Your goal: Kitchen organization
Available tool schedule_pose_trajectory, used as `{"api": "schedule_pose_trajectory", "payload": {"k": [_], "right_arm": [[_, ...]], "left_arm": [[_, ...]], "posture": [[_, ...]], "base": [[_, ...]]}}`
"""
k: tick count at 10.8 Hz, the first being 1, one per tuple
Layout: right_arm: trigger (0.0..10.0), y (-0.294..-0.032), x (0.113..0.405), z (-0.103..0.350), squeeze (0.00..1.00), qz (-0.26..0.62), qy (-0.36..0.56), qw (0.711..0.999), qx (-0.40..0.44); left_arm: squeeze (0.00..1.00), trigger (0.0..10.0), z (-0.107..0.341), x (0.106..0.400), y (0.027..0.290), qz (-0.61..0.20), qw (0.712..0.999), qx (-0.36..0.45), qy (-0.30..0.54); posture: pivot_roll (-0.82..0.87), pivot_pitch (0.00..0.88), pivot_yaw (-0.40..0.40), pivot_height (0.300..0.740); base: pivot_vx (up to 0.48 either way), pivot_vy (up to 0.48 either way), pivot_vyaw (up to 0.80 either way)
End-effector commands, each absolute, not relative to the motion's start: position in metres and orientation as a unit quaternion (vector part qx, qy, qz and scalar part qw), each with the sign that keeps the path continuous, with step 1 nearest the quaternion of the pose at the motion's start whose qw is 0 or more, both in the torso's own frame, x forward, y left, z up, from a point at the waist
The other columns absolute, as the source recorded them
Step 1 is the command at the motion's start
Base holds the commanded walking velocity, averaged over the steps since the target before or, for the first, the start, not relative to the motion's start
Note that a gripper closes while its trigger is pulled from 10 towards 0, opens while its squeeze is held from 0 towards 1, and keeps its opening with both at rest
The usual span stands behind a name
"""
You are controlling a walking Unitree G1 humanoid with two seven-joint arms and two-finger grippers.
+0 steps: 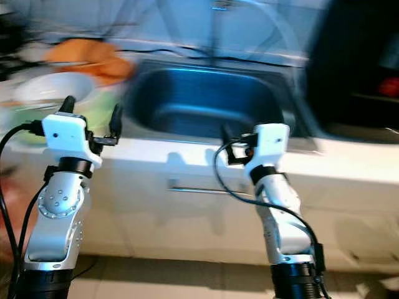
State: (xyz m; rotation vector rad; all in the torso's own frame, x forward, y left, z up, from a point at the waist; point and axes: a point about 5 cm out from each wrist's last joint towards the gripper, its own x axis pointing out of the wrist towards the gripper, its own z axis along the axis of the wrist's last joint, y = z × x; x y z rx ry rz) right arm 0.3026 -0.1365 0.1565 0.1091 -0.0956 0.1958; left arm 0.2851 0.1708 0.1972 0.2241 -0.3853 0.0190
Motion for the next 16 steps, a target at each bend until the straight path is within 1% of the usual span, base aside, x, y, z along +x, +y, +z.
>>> {"api": "schedule_pose_trajectory", "payload": {"k": [1,3,10,12,13,14,16], "right_arm": [[10.0,-0.141,0.303,0.161,0.00,0.081,-0.052,0.994,0.058],[10.0,-0.139,0.302,0.165,0.00,0.088,-0.059,0.993,0.051],[10.0,-0.137,0.302,0.168,0.00,0.094,-0.068,0.992,0.038],[10.0,-0.137,0.302,0.167,0.00,0.092,-0.068,0.993,0.038],[10.0,-0.138,0.302,0.167,0.00,0.087,-0.068,0.993,0.037],[10.0,-0.138,0.302,0.167,0.00,0.084,-0.068,0.993,0.036],[10.0,-0.138,0.302,0.167,0.00,0.078,-0.072,0.994,0.031]], "left_arm": [[0.00,10.0,0.210,0.284,0.167,0.003,0.967,0.123,-0.223],[0.00,10.0,0.219,0.282,0.167,0.005,0.962,0.131,-0.240],[0.00,10.0,0.215,0.284,0.168,0.003,0.966,0.127,-0.226],[0.00,10.0,0.215,0.285,0.166,0.000,0.966,0.129,-0.225],[0.00,10.0,0.214,0.285,0.166,0.001,0.966,0.128,-0.223],[0.00,10.0,0.214,0.285,0.166,-0.001,0.966,0.128,-0.224],[0.00,10.0,0.217,0.285,0.157,-0.035,0.962,0.134,-0.235]], "posture": [[0.08,0.000,-0.061,0.740],[0.08,0.000,-0.063,0.740],[0.09,0.000,-0.063,0.740],[0.09,0.000,-0.063,0.740],[0.09,0.000,-0.063,0.740],[0.09,0.000,-0.060,0.740],[0.08,0.000,-0.058,0.740]], "base": [[0.000,0.000,0.00],[0.000,0.144,0.00],[0.000,0.480,0.00],[0.000,0.000,0.00],[0.000,0.334,0.00],[0.000,0.000,0.00],[0.000,0.000,0.00]]}}
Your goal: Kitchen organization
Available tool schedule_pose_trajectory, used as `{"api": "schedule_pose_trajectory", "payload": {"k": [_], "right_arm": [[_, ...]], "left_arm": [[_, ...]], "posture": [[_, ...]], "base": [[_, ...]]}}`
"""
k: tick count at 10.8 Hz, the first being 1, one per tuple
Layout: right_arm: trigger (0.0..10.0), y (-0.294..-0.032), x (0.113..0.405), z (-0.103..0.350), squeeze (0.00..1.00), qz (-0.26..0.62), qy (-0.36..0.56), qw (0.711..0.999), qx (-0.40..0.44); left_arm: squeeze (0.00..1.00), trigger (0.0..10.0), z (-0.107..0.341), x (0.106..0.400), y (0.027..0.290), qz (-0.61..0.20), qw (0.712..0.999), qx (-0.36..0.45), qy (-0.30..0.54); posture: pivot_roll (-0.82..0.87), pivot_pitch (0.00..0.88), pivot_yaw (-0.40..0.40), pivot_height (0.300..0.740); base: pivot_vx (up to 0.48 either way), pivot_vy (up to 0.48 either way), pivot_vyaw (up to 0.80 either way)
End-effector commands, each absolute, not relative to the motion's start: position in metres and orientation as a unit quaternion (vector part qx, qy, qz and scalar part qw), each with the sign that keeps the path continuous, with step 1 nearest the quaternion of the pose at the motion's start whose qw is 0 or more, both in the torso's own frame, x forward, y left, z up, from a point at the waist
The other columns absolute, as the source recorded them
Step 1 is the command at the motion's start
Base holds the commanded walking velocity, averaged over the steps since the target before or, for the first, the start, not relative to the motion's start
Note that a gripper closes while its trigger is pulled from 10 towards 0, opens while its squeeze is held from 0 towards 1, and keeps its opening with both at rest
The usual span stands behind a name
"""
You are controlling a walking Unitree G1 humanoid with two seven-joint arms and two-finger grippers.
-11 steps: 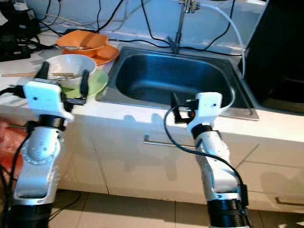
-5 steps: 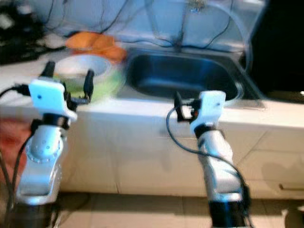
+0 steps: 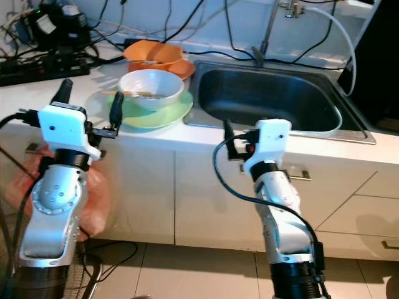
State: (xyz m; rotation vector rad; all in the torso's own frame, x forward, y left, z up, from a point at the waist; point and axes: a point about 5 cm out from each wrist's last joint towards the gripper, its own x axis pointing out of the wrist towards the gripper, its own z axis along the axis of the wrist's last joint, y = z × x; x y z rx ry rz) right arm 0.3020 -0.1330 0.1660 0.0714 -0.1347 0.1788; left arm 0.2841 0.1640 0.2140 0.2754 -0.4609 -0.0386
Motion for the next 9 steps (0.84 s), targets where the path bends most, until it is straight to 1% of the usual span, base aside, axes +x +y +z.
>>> {"api": "schedule_pose_trajectory", "payload": {"k": [1,2,3,7,9], "right_arm": [[10.0,-0.138,0.302,0.168,0.00,0.077,-0.073,0.994,0.029],[10.0,-0.135,0.302,0.171,0.00,0.083,-0.085,0.993,0.013],[10.0,-0.133,0.303,0.173,0.00,0.085,-0.090,0.992,0.009],[10.0,-0.131,0.303,0.175,0.00,0.086,-0.098,0.991,0.003],[10.0,-0.129,0.302,0.174,0.00,0.087,-0.098,0.991,0.000]], "left_arm": [[0.00,10.0,0.217,0.285,0.156,-0.041,0.962,0.131,-0.235],[0.00,10.0,0.219,0.286,0.149,-0.064,0.959,0.135,-0.241],[0.00,10.0,0.220,0.287,0.146,-0.074,0.957,0.140,-0.245],[0.00,10.0,0.220,0.287,0.146,-0.080,0.957,0.134,-0.244],[0.00,10.0,0.219,0.287,0.146,-0.079,0.958,0.133,-0.243]], "posture": [[0.08,0.000,-0.058,0.740],[0.08,0.000,-0.058,0.740],[0.08,0.000,-0.057,0.740],[0.08,0.000,-0.054,0.740],[0.08,0.000,-0.056,0.740]], "base": [[0.000,0.000,0.00],[0.000,0.000,0.00],[0.281,0.000,0.00],[0.349,0.000,0.00],[0.427,0.000,0.00]]}}
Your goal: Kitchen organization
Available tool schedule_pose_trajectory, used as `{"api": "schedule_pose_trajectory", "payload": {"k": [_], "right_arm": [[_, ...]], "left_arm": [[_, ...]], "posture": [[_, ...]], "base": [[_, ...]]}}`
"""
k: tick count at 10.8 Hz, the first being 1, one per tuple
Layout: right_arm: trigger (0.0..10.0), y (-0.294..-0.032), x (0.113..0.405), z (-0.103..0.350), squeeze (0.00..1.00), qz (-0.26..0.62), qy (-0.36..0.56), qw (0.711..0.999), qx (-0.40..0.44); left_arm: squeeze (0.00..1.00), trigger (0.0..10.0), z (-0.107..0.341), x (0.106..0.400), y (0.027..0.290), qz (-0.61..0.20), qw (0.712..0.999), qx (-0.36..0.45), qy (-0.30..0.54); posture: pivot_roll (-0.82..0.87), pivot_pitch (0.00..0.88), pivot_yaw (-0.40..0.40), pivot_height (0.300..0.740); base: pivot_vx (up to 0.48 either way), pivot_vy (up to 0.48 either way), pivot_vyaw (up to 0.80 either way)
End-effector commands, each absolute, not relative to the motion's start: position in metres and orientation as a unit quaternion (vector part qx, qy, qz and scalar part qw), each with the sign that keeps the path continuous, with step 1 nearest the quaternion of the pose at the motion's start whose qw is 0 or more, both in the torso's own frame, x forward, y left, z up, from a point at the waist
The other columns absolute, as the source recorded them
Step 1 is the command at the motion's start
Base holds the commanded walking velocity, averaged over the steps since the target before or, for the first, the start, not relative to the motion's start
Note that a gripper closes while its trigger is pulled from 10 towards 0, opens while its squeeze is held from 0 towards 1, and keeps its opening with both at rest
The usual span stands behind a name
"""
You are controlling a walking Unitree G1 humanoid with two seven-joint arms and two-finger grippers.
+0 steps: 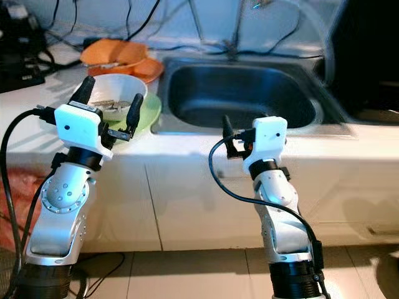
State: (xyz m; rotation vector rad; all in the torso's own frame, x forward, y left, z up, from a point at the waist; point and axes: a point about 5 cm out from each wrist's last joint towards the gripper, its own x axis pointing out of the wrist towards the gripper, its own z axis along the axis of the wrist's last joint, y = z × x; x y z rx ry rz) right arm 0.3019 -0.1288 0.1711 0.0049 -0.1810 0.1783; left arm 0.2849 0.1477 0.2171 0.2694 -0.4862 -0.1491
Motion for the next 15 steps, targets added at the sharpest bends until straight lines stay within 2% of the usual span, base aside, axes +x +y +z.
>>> {"api": "schedule_pose_trajectory", "payload": {"k": [1,4,11,13,15], "right_arm": [[10.0,-0.128,0.303,0.174,0.00,0.090,-0.098,0.991,-0.001],[10.0,-0.127,0.303,0.173,0.00,0.094,-0.098,0.991,-0.003],[10.0,-0.122,0.304,0.173,0.00,0.114,-0.103,0.988,-0.025],[10.0,-0.124,0.305,0.174,0.00,0.107,-0.105,0.988,-0.019],[10.0,-0.127,0.306,0.169,0.00,0.103,-0.083,0.991,0.022]], "left_arm": [[0.00,10.0,0.219,0.287,0.146,-0.080,0.958,0.132,-0.243],[0.00,10.0,0.219,0.286,0.146,-0.078,0.958,0.132,-0.242],[0.00,10.0,0.218,0.284,0.149,-0.072,0.958,0.126,-0.246],[0.00,10.0,0.219,0.275,0.153,-0.081,0.951,0.150,-0.257],[0.00,10.0,0.208,0.263,0.163,-0.083,0.953,0.166,-0.240]], "posture": [[0.08,0.000,-0.056,0.740],[0.09,0.000,-0.056,0.740],[0.09,0.000,-0.059,0.740],[0.09,0.000,-0.062,0.740],[0.10,0.000,-0.067,0.740]], "base": [[0.450,0.000,0.00],[0.437,0.000,0.00],[0.000,0.000,0.00],[0.000,0.000,0.00],[0.000,0.000,0.00]]}}
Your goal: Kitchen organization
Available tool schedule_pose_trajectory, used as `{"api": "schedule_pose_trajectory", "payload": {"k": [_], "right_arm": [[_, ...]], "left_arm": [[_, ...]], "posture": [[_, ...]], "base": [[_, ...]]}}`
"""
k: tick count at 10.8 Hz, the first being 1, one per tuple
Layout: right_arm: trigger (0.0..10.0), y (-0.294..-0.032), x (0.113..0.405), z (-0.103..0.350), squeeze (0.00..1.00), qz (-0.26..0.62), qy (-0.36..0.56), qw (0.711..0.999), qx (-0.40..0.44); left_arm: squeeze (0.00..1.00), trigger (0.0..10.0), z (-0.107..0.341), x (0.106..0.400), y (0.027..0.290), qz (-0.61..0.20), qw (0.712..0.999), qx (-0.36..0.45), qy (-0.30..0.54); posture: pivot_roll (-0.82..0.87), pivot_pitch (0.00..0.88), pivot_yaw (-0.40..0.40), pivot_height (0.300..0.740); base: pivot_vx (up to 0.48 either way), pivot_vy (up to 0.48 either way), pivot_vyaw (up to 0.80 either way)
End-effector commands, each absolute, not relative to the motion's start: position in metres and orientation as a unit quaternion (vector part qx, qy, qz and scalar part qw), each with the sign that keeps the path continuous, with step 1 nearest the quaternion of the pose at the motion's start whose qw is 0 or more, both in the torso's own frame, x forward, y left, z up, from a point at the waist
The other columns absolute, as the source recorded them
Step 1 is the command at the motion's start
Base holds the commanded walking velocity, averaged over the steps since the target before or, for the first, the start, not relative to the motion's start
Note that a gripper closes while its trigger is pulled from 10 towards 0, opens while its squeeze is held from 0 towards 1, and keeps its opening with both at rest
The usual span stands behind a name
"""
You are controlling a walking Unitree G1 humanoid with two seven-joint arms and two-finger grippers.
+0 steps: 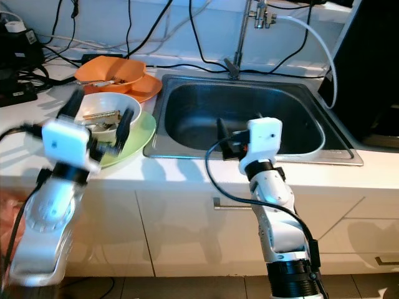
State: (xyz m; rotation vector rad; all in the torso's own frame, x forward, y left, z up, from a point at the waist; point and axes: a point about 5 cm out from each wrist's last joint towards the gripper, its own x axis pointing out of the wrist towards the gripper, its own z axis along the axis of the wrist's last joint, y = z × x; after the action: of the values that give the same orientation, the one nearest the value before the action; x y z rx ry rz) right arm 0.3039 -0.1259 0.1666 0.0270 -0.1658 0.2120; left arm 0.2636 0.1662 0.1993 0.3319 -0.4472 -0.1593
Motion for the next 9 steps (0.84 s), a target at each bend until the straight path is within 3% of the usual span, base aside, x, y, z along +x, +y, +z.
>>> {"api": "schedule_pose_trajectory", "payload": {"k": [1,9], "right_arm": [[10.0,-0.126,0.306,0.167,0.00,0.107,-0.075,0.991,0.013],[10.0,-0.129,0.305,0.164,0.00,0.106,-0.056,0.993,0.017]], "left_arm": [[0.00,10.0,0.206,0.260,0.164,-0.089,0.951,0.173,-0.240],[0.00,10.0,0.197,0.274,0.151,-0.117,0.949,0.181,-0.231]], "posture": [[0.10,0.000,-0.067,0.740],[0.09,0.000,-0.063,0.740]], "base": [[0.000,0.000,0.00],[0.000,0.000,0.00]]}}
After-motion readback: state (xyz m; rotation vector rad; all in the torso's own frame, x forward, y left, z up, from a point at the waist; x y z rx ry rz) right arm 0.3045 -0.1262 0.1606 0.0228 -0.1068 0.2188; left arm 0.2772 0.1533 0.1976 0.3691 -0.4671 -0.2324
